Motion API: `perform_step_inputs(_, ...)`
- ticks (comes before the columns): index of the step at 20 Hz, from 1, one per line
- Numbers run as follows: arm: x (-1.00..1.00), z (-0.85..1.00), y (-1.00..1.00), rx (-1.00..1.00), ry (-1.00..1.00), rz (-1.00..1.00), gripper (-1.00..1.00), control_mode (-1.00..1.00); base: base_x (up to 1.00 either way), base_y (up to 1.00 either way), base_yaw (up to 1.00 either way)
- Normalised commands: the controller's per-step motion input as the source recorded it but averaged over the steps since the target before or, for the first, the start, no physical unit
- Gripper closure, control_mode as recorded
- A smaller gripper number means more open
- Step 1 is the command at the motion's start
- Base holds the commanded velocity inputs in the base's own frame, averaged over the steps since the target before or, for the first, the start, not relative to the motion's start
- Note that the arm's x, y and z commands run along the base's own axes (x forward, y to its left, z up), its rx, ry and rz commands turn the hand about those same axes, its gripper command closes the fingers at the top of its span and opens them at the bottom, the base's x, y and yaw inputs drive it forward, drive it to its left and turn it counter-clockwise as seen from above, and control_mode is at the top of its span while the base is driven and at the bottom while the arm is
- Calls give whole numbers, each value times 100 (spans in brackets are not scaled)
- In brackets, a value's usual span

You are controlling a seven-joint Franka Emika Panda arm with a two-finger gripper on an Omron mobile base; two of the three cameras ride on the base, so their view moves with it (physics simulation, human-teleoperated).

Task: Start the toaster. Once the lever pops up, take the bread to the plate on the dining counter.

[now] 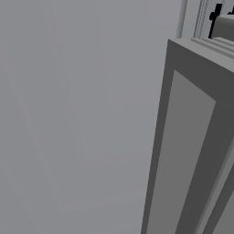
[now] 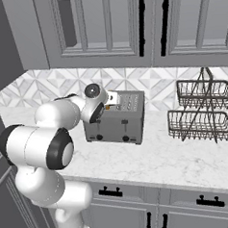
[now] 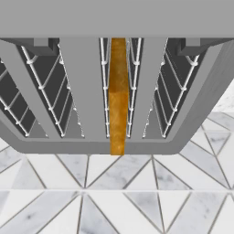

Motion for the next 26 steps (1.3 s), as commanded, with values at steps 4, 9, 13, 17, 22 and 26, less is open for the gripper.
perform_step_inputs(4,0,0,0,0,0,0,-100,-100,0,0,0)
perform_step_inputs(9,0,0,0,0,0,0,-100,-100,0,0,0)
perform_step_inputs(13,0,0,0,0,0,0,-100,-100,0,0,0)
perform_step_inputs(17,0,0,0,0,0,0,-100,-100,0,0,0)
perform_step_inputs(22,0,0,0,0,0,0,-100,-100,0,0,0)
perform_step_inputs(26,0,0,0,0,0,0,-100,-100,0,0,0)
